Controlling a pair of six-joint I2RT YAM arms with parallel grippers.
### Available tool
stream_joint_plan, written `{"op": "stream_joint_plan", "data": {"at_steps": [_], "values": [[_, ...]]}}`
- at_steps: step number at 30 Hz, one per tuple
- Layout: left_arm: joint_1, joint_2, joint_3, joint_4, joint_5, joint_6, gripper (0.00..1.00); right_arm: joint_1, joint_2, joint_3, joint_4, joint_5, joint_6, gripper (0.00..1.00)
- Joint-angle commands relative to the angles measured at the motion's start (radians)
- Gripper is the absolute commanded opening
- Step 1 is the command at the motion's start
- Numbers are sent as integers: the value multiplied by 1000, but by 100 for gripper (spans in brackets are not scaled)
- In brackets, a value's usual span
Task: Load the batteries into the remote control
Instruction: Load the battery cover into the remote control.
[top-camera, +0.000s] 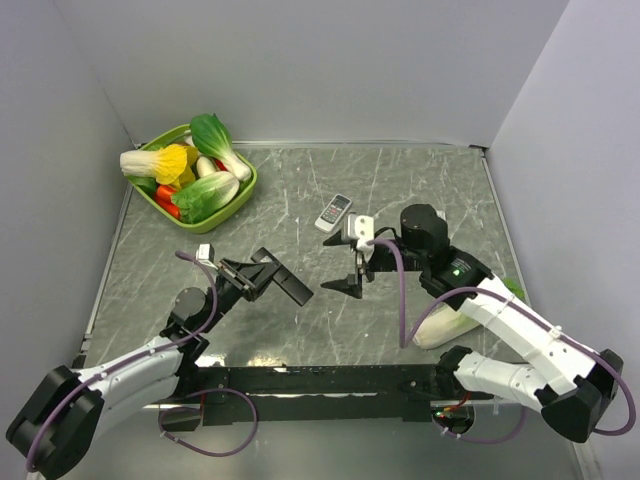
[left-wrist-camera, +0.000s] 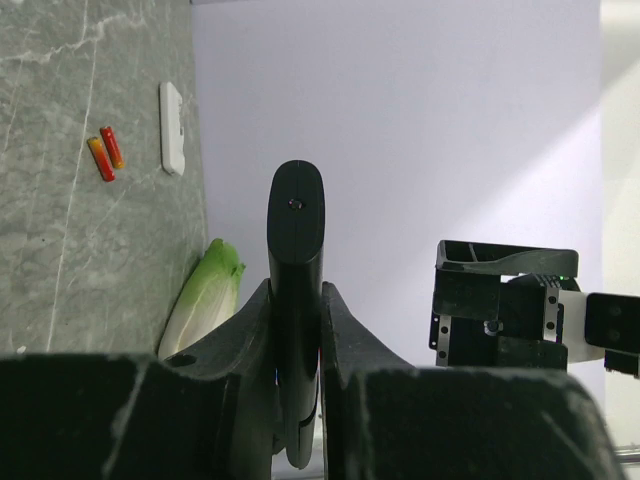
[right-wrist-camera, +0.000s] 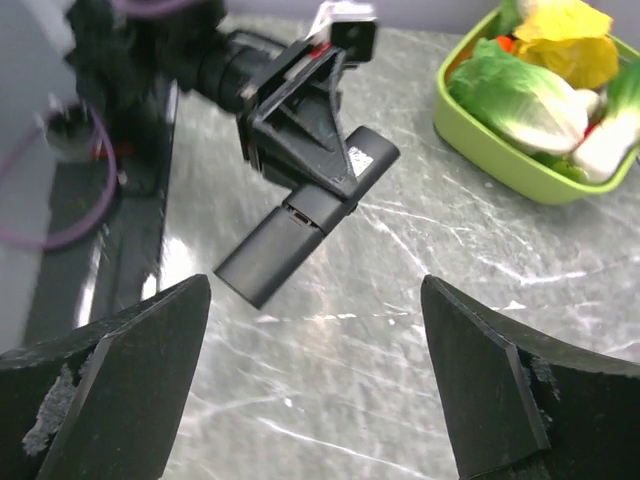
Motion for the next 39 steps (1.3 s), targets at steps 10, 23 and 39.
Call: {"op": "stream_joint_plan", "data": {"at_steps": [10, 23, 39], "values": [[12, 85, 112, 34, 145, 50, 1, 116, 97, 20, -164, -36, -432, 75], [12, 125, 151, 58, 201, 62, 2, 173, 138, 46, -198, 4, -468, 59], [11, 163, 169, 84, 233, 53, 2, 203, 157, 62, -229, -19, -488, 59]]}}
